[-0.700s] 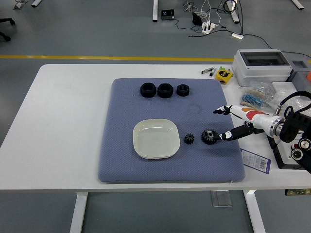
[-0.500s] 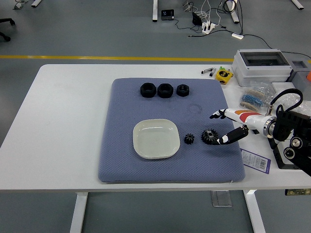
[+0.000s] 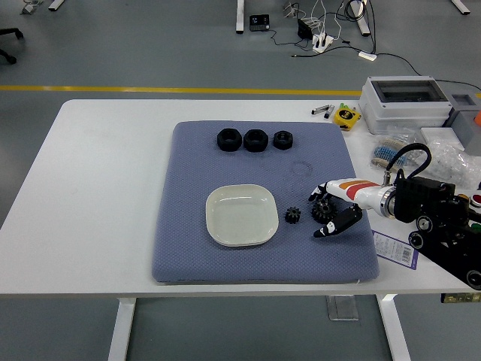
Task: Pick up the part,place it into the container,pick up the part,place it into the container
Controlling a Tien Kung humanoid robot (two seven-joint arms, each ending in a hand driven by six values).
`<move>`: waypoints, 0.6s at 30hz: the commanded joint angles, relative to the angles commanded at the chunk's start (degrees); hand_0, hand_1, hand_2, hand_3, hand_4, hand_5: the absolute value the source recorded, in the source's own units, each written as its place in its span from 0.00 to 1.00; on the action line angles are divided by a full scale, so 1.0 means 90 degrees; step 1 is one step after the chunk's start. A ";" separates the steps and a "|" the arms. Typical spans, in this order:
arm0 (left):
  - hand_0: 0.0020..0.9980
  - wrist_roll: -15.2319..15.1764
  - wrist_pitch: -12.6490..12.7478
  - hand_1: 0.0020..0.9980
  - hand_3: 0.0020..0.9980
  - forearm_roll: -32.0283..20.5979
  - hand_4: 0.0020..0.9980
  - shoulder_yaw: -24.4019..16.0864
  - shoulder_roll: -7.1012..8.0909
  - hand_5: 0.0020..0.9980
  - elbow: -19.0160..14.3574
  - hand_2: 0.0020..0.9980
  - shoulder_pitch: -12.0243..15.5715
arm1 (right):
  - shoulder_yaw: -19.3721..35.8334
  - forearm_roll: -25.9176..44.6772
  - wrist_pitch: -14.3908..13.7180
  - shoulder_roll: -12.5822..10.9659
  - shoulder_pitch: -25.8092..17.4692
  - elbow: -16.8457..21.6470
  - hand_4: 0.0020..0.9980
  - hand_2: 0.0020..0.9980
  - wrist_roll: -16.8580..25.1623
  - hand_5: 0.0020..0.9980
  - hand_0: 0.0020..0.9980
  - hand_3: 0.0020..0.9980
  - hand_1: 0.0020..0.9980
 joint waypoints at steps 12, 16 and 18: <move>0.71 0.0017 -0.0005 0.62 0.57 0.0008 0.62 0.0023 0.0000 0.71 0.0000 0.65 -0.0001 | -0.0138 -0.0585 -0.0505 0.0223 0.0020 -0.0580 0.79 0.65 0.0477 0.16 0.64 0.57 0.63; 0.71 0.0016 -0.0003 0.62 0.57 0.0006 0.62 0.0027 0.0000 0.71 0.0000 0.65 -0.0003 | -0.0192 -0.0758 -0.0620 0.0233 0.0026 -0.0658 0.79 0.65 0.0558 0.16 0.64 0.57 0.63; 0.71 0.0018 -0.0005 0.62 0.57 0.0008 0.62 0.0033 0.0000 0.71 0.0000 0.65 -0.0007 | -0.0221 -0.0890 -0.0666 0.0240 0.0035 -0.0677 0.65 0.59 0.0605 0.04 0.60 0.54 0.58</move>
